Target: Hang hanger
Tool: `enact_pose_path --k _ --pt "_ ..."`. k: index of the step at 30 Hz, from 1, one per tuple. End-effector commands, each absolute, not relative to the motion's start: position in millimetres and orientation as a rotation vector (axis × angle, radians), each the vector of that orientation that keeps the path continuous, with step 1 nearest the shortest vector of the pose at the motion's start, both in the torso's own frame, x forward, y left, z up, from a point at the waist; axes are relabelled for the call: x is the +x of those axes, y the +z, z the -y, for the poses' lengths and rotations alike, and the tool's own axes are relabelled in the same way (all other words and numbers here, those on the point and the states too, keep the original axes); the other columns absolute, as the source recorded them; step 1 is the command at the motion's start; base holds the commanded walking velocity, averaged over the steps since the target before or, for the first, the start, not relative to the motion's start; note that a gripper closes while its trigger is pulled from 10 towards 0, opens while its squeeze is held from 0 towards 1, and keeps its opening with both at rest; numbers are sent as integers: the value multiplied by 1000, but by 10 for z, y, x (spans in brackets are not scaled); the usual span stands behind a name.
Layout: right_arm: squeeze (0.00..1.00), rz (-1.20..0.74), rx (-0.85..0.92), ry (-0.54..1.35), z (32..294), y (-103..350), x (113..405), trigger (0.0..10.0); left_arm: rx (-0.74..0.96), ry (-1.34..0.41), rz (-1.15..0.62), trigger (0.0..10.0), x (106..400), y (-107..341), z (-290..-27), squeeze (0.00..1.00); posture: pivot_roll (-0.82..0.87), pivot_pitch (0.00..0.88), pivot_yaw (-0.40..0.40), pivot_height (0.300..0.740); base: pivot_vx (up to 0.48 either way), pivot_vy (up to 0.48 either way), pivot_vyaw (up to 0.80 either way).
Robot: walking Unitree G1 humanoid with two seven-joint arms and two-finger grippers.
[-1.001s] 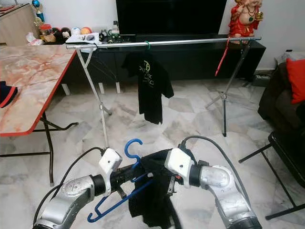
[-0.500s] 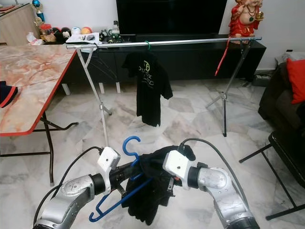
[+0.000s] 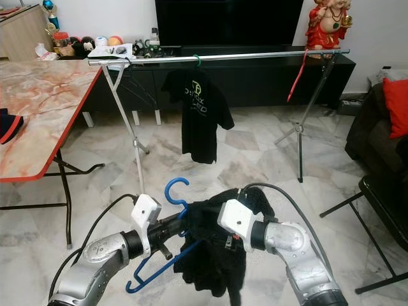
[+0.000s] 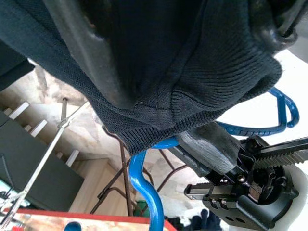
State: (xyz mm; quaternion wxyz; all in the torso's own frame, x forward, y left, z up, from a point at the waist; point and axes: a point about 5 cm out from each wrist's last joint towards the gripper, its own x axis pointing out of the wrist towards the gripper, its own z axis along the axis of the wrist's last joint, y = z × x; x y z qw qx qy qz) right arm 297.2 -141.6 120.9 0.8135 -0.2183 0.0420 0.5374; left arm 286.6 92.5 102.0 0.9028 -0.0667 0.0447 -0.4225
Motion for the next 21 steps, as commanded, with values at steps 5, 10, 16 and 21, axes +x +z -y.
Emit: enact_pose_path --k 5,10,16,21 --pt "1000 -77 -499 1130 1403 1275 2998 10000 -163 -884 -16 10000 2902 1131 -865 0 115 51 -13 740 0 0 0" --pt "0 -146 -536 1079 1460 1153 2969 10000 -178 -868 -11 10000 2900 1124 -857 0 118 56 -18 740 0 0 0" --pt "1000 -176 -504 1104 1462 1084 2869 10000 -183 -852 -11 10000 2905 1117 -866 0 118 58 -19 740 0 0 0" --pt "1000 -234 -500 1193 1455 1028 2744 10000 -190 -818 -6 10000 2942 1121 -880 0 117 57 -20 740 0 0 0"
